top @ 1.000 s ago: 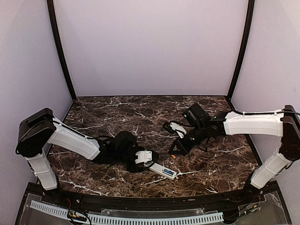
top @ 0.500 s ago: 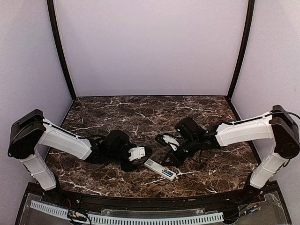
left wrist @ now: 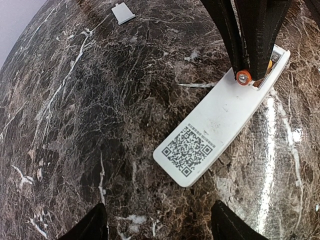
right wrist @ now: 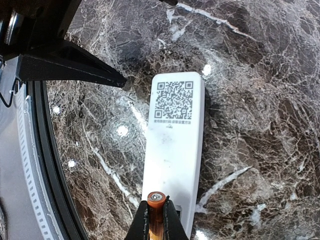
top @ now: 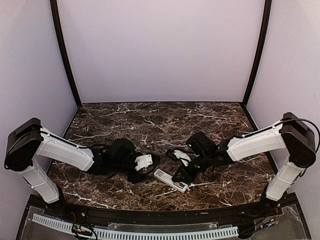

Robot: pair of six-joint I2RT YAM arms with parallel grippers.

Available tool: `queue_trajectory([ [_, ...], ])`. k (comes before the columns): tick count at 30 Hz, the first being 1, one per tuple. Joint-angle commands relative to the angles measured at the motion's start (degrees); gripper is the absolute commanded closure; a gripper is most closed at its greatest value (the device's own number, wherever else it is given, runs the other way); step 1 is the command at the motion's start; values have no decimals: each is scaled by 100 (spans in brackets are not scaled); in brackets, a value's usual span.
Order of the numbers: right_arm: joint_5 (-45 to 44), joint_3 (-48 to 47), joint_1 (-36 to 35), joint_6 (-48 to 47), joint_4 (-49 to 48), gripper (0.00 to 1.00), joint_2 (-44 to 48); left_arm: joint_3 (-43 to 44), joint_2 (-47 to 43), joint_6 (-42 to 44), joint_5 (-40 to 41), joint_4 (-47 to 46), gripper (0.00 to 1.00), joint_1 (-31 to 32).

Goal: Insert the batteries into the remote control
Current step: Place the battery in the battery compartment.

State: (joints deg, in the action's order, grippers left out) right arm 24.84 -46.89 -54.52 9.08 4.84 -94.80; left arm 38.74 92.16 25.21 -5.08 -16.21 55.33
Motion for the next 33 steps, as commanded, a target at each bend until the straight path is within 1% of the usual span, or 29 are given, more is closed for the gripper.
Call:
queue_trajectory([
  [1,-64,172,-126,49,-264,100,54,-52,11,-23,-21,-23,30,-29],
  [8,-129,310,-236,-43,-230,100,49,-27,32,1,-23,-27,30,-40],
  [20,-287,479,-296,-107,-166,100,322,-25,63,-25,-18,-40,30,-46],
  [28,-269,365,-297,-156,-102,88,266,-25,41,-16,-31,-14,30,-56],
  [33,-253,244,-305,-211,-8,83,244,-18,51,5,-110,22,30,-59],
])
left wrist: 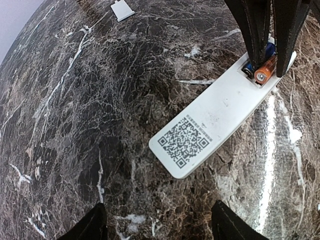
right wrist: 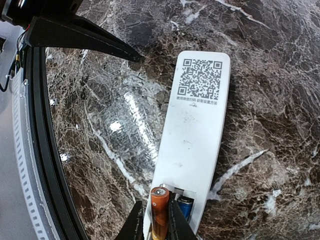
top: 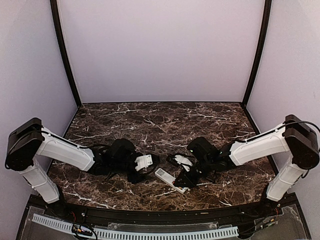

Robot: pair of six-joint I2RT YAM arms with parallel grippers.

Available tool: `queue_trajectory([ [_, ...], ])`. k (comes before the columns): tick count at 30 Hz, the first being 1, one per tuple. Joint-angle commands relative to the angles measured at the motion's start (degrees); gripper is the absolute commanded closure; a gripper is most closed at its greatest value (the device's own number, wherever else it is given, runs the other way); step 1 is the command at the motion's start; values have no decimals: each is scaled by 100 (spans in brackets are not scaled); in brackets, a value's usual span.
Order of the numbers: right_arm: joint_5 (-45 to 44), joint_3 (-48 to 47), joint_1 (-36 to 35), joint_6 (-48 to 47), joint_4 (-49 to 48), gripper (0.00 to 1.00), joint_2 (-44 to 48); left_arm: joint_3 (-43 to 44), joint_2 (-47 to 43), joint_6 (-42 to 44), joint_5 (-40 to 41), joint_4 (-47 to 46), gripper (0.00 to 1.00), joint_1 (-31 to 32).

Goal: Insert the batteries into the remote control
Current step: Place the battery in the battery compartment, then adjust the remote control without the battery cover at the center of the board.

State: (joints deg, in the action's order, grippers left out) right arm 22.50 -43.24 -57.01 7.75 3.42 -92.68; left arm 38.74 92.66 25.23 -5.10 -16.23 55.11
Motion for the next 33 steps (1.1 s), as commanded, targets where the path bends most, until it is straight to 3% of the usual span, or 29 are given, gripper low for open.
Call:
queue_trajectory([
  [1,-18,-142,-52,-88,151,83,33,-12,-1,5,-128,32,29,-36],
  [8,-27,-454,-51,-176,453,80,150,140,44,239,-719,354,26,-162],
  [13,96,-671,-23,-124,665,74,304,749,266,754,-1681,1209,22,-465],
  [19,378,-721,257,177,737,71,490,1467,845,1459,-2257,1894,21,-579],
  [27,494,-756,826,1094,1115,69,869,1691,1304,1791,-2341,1447,21,-606],
  [33,557,-703,859,1216,1254,68,1086,1832,1474,1746,-2380,1339,21,-607],
])
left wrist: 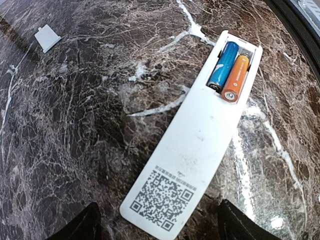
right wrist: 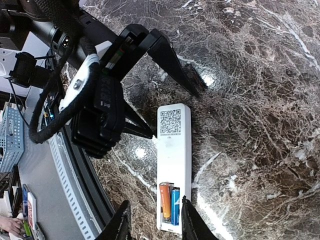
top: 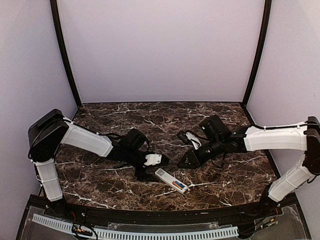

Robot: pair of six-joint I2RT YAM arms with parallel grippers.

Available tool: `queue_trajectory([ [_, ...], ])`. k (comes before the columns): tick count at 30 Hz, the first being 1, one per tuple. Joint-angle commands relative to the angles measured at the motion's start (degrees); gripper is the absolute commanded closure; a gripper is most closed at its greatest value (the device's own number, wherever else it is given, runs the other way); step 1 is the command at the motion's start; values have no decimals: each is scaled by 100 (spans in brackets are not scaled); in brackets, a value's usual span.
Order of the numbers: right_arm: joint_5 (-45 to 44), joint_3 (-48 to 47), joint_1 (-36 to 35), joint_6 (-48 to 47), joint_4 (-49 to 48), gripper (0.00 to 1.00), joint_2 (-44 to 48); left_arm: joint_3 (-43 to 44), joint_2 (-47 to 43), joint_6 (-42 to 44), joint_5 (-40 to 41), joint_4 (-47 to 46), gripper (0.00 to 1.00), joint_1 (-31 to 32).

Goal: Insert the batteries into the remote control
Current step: Adjust the remote control without the battery cover at the center of the board.

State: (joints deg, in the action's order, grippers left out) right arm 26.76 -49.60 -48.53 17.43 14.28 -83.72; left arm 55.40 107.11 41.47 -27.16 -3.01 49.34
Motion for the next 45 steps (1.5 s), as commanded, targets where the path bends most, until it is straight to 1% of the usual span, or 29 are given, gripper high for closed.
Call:
queue_trajectory([
  [1,117,-45,11,233,175,68,218,191,58,114,-184,27,21,-30],
  [7,31,72,11,217,206,68,371,240,50,16,-238,374,26,-26],
  [14,-54,100,11,382,273,69,341,92,-74,-161,-231,580,37,0],
  [21,-105,135,11,716,320,70,421,-58,-148,-474,-125,454,42,102],
  [33,-170,210,2,946,379,70,529,-420,-384,-1217,79,319,46,343],
  [37,-213,214,-3,1073,451,70,517,-587,-498,-1532,321,47,46,509],
  [41,-216,180,-16,1429,619,71,470,-685,-604,-1896,502,-12,46,621],
  [45,3,199,-99,1856,674,74,384,-821,-742,-2268,590,-142,43,710],
])
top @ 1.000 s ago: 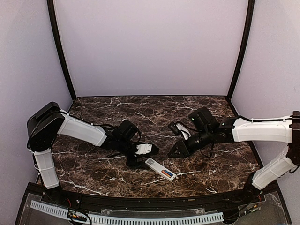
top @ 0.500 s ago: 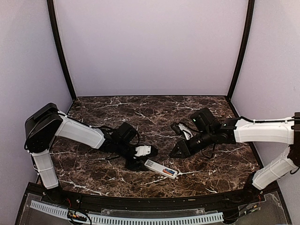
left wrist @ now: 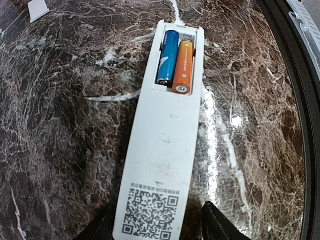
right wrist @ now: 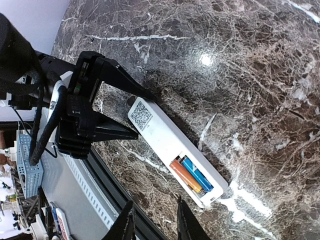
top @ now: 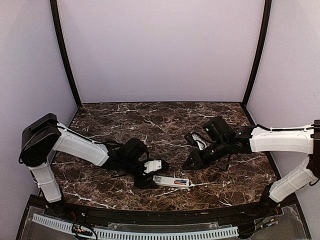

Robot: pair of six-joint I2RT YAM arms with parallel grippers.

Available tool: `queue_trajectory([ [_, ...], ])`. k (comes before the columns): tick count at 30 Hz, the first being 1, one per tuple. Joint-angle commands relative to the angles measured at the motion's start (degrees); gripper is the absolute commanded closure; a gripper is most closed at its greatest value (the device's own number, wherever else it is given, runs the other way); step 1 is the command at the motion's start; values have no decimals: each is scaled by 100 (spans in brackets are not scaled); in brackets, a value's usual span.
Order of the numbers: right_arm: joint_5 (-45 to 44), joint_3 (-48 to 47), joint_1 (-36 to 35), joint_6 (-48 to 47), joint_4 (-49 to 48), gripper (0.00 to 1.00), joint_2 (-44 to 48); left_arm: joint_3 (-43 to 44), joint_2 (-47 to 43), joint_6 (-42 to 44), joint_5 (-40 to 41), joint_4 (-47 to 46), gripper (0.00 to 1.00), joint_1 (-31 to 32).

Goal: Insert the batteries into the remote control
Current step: Adjust the remote control without the battery cover at the center of the board, then hold the remote control without the battery cover at the center of the board.

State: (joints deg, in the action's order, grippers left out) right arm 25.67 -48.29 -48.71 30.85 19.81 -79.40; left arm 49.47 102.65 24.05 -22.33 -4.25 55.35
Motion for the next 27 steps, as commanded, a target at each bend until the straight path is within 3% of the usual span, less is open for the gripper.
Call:
queue_trajectory([
  [1,129,55,-112,558,158,75,-86,-281,-319,-633,130,-47,42,121],
  [7,-37,-235,-239,563,421,82,-404,-434,-454,-976,284,-211,42,244],
  [14,625,-583,-348,382,50,100,-968,-599,-475,-1208,555,-525,42,296],
  [27,951,-1111,-442,211,38,100,-1880,-598,-385,-929,747,-744,36,293],
])
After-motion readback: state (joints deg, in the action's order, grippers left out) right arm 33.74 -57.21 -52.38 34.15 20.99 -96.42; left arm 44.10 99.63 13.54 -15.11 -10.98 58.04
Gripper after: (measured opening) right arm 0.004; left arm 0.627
